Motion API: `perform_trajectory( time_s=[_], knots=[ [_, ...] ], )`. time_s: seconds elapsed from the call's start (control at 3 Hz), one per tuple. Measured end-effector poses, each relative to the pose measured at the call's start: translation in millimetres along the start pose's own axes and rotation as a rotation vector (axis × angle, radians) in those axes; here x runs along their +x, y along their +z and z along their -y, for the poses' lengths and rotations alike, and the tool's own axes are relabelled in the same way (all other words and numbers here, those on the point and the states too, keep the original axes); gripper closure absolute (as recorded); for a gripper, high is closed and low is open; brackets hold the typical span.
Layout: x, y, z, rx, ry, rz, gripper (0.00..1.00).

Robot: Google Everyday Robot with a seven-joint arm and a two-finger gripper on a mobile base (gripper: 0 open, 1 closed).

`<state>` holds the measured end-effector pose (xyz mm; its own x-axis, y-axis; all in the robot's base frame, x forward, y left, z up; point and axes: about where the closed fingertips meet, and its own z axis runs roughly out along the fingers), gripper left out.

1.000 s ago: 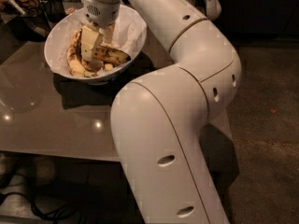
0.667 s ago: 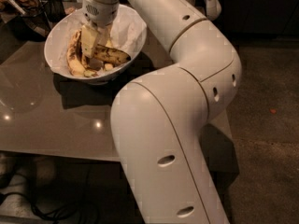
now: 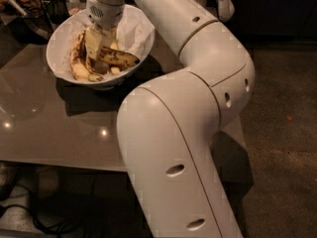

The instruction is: Pick banana from white bowl

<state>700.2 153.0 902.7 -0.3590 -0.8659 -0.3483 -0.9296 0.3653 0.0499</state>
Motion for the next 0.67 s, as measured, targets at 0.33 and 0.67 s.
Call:
perform_trajectory(
  time_s=[0.33,0.67],
  knots=[
    [5.3,-16.6,-2.6,0.051,-0.013,0.022,1.0],
    [21.4,-74.5,-7.8,0.192,0.001,0.133,1.0]
  ],
)
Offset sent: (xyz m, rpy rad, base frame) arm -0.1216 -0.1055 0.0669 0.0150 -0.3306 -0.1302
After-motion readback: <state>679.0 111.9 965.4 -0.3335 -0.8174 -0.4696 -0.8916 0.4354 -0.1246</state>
